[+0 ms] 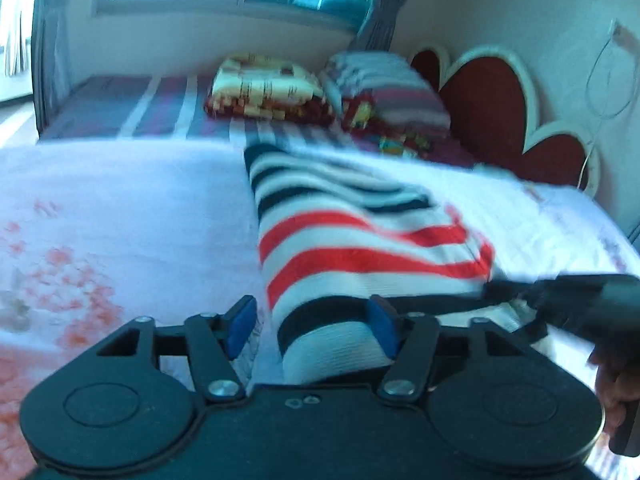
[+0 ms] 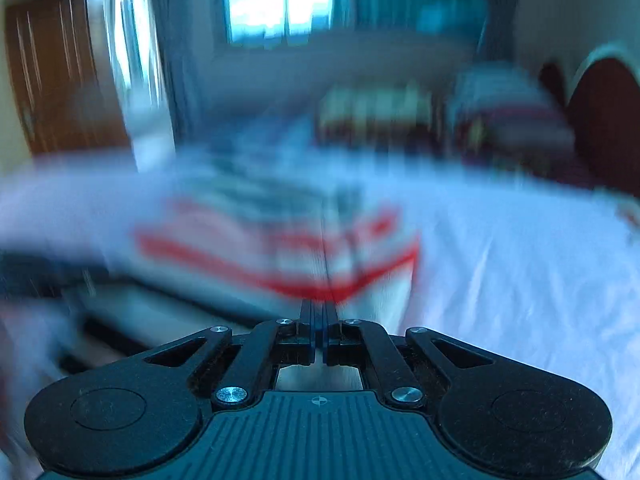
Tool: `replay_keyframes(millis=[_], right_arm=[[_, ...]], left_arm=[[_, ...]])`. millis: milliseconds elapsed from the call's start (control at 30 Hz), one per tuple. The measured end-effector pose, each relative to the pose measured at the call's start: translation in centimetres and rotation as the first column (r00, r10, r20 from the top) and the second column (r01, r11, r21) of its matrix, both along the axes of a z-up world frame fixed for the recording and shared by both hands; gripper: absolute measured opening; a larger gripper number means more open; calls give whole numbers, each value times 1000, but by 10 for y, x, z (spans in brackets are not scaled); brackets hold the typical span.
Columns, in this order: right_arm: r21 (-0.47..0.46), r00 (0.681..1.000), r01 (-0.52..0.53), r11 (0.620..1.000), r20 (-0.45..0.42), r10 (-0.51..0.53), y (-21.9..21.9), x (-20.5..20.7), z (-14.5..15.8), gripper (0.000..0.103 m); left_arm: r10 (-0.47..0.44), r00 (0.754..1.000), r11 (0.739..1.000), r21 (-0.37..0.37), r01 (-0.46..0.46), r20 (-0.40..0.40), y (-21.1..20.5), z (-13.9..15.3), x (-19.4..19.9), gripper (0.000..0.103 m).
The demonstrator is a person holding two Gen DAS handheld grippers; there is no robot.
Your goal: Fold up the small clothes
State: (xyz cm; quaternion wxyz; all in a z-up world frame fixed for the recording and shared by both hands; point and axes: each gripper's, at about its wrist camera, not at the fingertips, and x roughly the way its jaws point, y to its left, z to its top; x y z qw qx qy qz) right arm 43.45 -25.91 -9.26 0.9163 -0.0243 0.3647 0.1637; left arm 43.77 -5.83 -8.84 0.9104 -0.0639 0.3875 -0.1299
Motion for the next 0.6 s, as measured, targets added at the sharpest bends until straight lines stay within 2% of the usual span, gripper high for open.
replay_keyframes(millis=[33, 133, 233, 267, 300, 333, 433, 467, 500, 600], right_arm=[[-17, 1000, -12, 1000, 27, 12, 2, -2, -1, 0], [-61, 998, -39, 997, 42, 41, 5, -4, 2, 0], [23, 999, -9, 1000, 52, 8, -9, -10, 10, 2], [72, 997, 32, 997, 69, -37, -19, -13, 17, 35], [123, 993, 67, 990, 88, -78, -29, -16, 19, 89], [185, 992, 73, 980, 91, -92, -41, -19, 21, 94], [320, 994, 106, 941, -29, -103, -72, -12, 19, 89], [365, 993, 118, 923, -74, -97, -81, -8, 17, 83], [419, 989, 132, 898, -122, -88, -91, -3, 12, 80], [552, 967, 193, 811, -248, -61, -113, 7, -6, 80]], left_arm=[[11, 1000, 1000, -12, -11, -19, 1, -7, 5, 75], [23, 998, 998, -59, -27, -63, 9, -10, 11, 78], [22, 998, 998, -65, -25, -55, 13, 0, 6, 74], [18, 999, 997, -80, -21, -38, 16, 5, 3, 74], [10, 1000, 995, -96, -12, -20, 20, 8, 0, 75], [2, 1000, 994, -110, -4, -17, 24, 8, -1, 75], [-11, 999, 990, -140, 4, -49, 32, 6, 3, 75], [-19, 998, 987, -162, 9, -60, 34, 4, 3, 75], [-23, 997, 983, -185, 10, -71, 35, 2, 4, 75], [-52, 993, 966, -259, 22, -110, 37, -5, 7, 75]])
